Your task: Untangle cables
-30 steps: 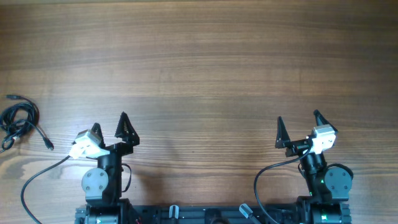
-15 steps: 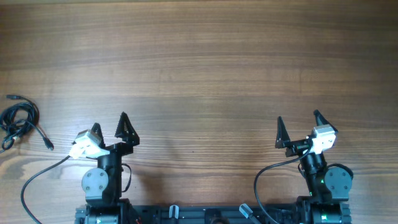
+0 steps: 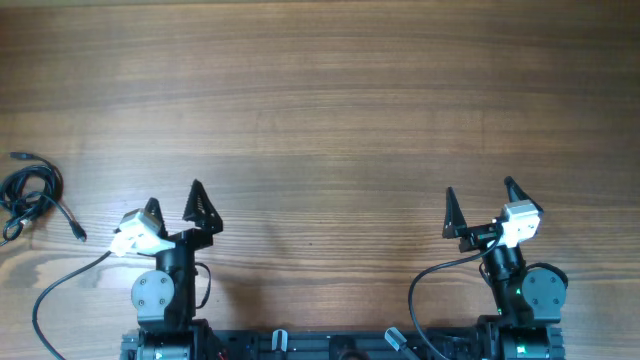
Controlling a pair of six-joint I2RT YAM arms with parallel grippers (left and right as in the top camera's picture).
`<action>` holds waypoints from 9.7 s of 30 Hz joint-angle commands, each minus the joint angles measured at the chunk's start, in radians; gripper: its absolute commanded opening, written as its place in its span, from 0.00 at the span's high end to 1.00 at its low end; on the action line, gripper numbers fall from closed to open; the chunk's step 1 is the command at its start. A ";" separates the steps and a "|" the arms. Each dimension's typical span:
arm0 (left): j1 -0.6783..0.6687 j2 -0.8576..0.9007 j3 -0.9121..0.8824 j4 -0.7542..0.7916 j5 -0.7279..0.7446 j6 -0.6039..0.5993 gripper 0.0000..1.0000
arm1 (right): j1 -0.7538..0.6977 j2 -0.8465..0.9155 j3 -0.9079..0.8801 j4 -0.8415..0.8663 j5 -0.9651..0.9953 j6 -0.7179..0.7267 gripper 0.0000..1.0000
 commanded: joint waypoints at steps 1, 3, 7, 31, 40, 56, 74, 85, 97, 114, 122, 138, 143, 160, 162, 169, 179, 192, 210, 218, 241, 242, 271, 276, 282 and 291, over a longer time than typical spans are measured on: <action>-0.004 -0.008 0.000 0.021 -0.019 0.021 0.00 | -0.004 -0.007 -0.001 0.006 0.009 -0.011 0.00; -0.003 -0.008 0.013 0.059 0.002 0.024 0.00 | -0.004 -0.007 -0.001 0.006 0.009 -0.011 0.00; -0.004 -0.005 0.170 -0.055 0.012 0.023 0.00 | -0.004 -0.007 -0.001 0.006 0.009 -0.011 0.00; 0.056 1.407 1.500 -1.085 -0.128 -0.180 0.05 | -0.004 -0.007 -0.001 0.006 0.009 -0.011 0.00; 0.478 1.653 1.499 -1.048 -0.130 -0.383 0.31 | -0.004 -0.007 -0.001 0.006 0.009 -0.011 0.00; 0.738 1.971 1.499 -0.751 -0.144 -0.382 0.88 | -0.004 -0.007 -0.001 0.006 0.009 -0.011 0.00; 0.607 2.064 1.499 -0.771 0.136 -0.045 0.96 | -0.004 -0.007 -0.001 0.006 0.009 -0.011 0.00; 0.333 1.955 1.500 -0.848 0.021 -0.322 0.44 | -0.004 -0.007 -0.001 0.006 0.009 -0.012 0.00; 0.847 1.946 1.499 -0.774 0.042 -0.320 0.38 | -0.004 -0.007 -0.001 0.006 0.009 -0.011 0.00; 0.807 2.050 1.499 -0.683 -0.010 -0.322 0.96 | -0.004 -0.007 -0.001 0.006 0.009 -0.011 0.00; 0.807 2.050 1.442 -0.664 -0.022 -0.323 0.72 | -0.004 -0.007 -0.001 0.006 0.009 -0.011 0.00; 0.775 2.052 1.332 -0.610 0.036 -0.204 0.96 | -0.004 -0.007 -0.001 0.006 0.009 -0.012 0.00; 0.645 1.912 1.336 -0.602 0.363 -0.095 0.96 | -0.004 -0.007 -0.001 0.006 0.010 -0.011 0.00; -0.508 1.839 1.336 -0.737 0.203 0.290 0.96 | -0.004 -0.007 -0.001 0.006 0.009 -0.011 0.00; -0.569 1.892 1.336 -0.733 0.199 0.330 0.96 | -0.004 -0.007 -0.001 0.006 0.009 -0.011 0.00; -0.573 1.897 1.337 -0.737 0.196 0.296 0.18 | -0.004 -0.007 -0.001 0.006 0.009 -0.011 0.00; -0.435 1.749 1.337 -0.796 0.093 0.040 0.00 | -0.004 -0.007 -0.001 0.006 0.009 -0.011 0.00; -0.139 1.635 1.336 -0.979 0.645 0.262 0.96 | -0.004 -0.007 0.005 0.012 -0.145 0.520 0.00; -0.139 1.637 1.333 -0.967 0.393 0.134 0.96 | 0.024 1.085 1.209 -0.926 -0.615 0.349 0.21; -0.289 1.791 1.332 -0.768 0.441 0.157 0.86 | 0.286 1.402 1.156 -0.860 -0.532 0.359 0.27; -0.354 1.743 1.353 -0.722 0.310 -0.047 0.94 | 0.549 1.782 1.156 -0.490 -0.266 0.671 0.48; -0.358 1.735 1.353 -0.718 0.349 0.015 0.84 | 0.538 1.782 1.156 -0.491 -0.269 0.667 0.48; -0.382 1.883 1.351 -0.679 0.467 0.153 0.96 | 0.554 1.790 0.917 -0.042 -0.351 0.779 0.65; -0.382 1.992 1.351 -0.665 0.489 0.188 0.96 | 0.555 1.888 0.917 0.046 -0.387 0.777 0.71; -0.382 2.012 1.350 -0.647 0.481 0.187 0.96 | 0.554 1.926 0.917 0.104 -0.411 0.779 0.94; -0.385 2.041 1.349 -0.646 0.482 0.187 0.96 | 0.554 1.926 0.917 0.151 -0.300 0.850 0.84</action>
